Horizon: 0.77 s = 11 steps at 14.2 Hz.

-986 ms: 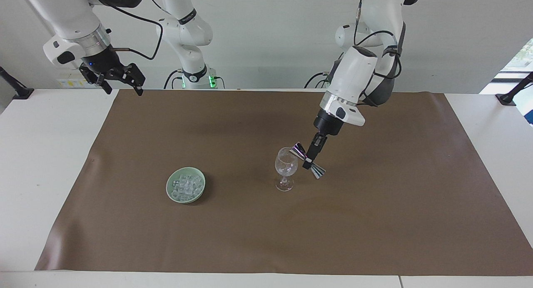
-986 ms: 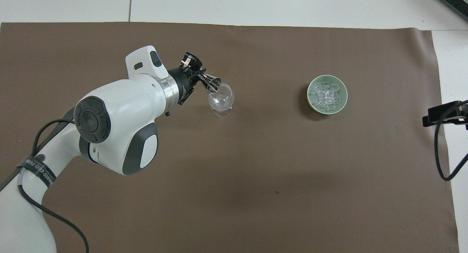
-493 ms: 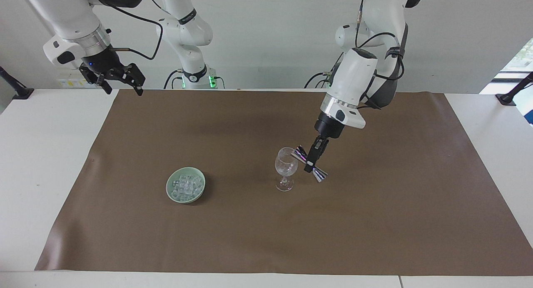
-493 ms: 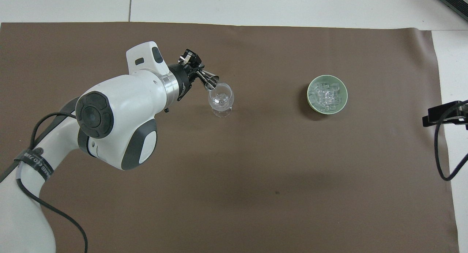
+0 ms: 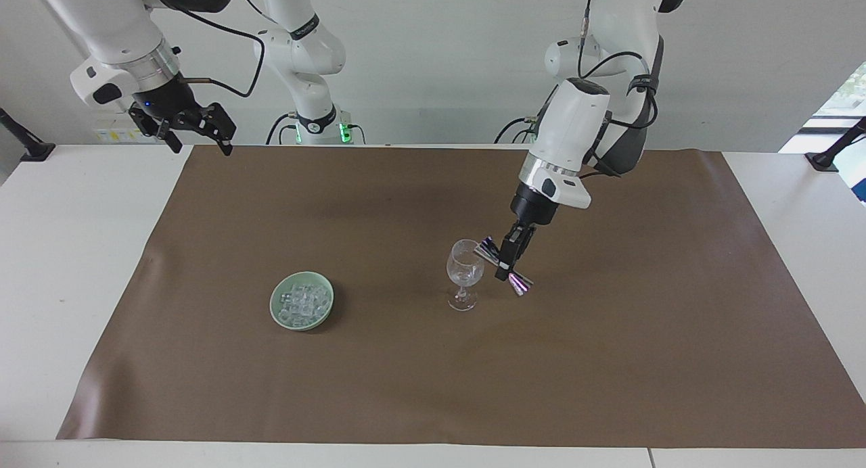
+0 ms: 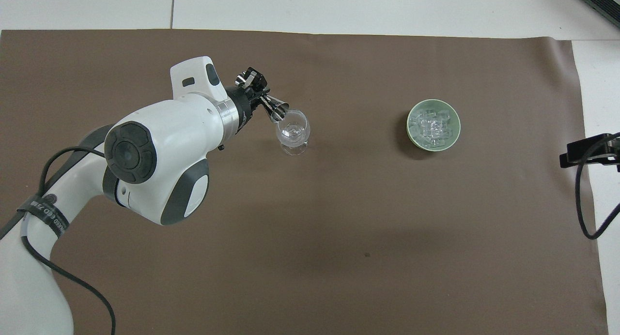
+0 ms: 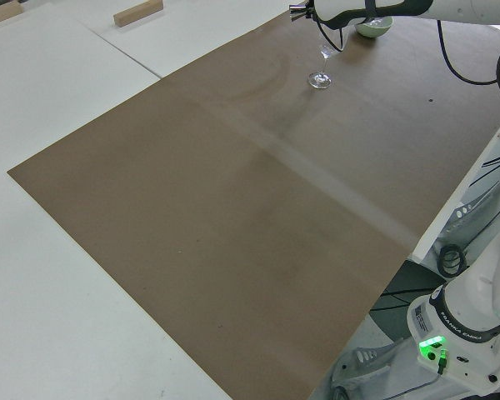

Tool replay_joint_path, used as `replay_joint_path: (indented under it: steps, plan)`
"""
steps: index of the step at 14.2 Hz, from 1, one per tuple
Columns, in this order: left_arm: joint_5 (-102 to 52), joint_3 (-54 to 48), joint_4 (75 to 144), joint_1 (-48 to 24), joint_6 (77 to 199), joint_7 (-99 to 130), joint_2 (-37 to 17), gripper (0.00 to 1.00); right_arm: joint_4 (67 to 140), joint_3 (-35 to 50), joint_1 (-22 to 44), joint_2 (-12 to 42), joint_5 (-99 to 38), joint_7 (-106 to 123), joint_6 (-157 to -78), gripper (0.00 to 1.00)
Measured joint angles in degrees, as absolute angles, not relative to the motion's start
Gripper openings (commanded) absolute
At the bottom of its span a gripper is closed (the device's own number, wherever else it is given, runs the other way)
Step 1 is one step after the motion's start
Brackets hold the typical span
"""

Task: Pour wine and add ice with both arms
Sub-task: 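Hold the tilted silver cup above the clear glass with the left gripper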

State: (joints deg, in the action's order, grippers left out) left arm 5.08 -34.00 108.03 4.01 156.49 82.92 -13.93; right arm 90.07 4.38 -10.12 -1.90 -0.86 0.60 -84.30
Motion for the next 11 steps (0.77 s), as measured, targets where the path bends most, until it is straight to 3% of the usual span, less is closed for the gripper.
replay_joint_path:
  steps: [11]
  plan:
    - [9.1, -34.0, 107.7, 4.0, 155.1, 82.9, -13.9, 0.0, 90.1, 4.4, -10.1, -1.9, -0.9, 0.6, -84.3, 1.0]
